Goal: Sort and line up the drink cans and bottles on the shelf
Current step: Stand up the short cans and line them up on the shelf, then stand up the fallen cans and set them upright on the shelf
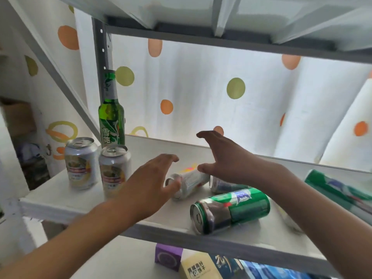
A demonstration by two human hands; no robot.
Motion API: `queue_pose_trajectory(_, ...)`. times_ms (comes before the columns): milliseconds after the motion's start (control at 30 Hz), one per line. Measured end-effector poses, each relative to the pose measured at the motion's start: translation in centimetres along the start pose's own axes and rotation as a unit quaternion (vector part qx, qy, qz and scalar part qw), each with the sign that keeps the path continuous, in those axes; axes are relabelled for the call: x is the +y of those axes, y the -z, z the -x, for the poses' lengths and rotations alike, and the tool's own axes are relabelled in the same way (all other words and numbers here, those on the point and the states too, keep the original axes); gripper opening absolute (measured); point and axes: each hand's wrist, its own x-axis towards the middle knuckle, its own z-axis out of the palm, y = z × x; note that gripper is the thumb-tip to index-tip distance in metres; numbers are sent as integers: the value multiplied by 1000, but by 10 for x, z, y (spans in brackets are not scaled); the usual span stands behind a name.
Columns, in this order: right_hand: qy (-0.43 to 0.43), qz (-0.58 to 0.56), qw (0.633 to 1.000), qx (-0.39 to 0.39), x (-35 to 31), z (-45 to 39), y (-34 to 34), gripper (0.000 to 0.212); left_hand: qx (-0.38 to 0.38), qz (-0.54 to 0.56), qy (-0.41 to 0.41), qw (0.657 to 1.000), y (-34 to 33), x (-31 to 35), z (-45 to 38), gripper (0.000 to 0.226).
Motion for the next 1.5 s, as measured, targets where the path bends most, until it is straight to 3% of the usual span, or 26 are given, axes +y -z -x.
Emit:
queue_pose_trajectory(167,-17,8,1000,13,19,14,3,76,-84,-14,86,993,-24,-6,-18,81)
queue_pose_trajectory(267,-16,7,1000,24,25,18,2,72,-138,-56,110,983,-29,-8,-24,108)
queue_pose_trajectory(333,-17,2,1000,27,26,19,1,70,-161,-82,108,978,-31,-10,-26,113)
queue_pose_trajectory(467,-18,-6,1000,13,28,19,-2,67,-144,-81,91,982,-36,-12,-29,105)
queue_pose_trajectory(667,-5,-11,1000,14,31,15,-5,63,-18,-30,100,994,-24,-6,-42,77)
queue_pose_trajectory(800,1,-16,1000,19,35,9,-3,63,13,-77,72,994,1,2,-64,72)
queue_pose_trajectory(1133,12,-25,999,19,40,7,-1,56,-25,-145,10,989,45,23,-102,56)
queue_pose_trajectory(1333,6,-31,999,7,41,10,-2,49,-141,-197,13,970,37,21,-105,54)
queue_pose_trajectory(1500,-6,-46,999,10,45,17,0,46,-175,-218,15,960,22,11,-104,54)
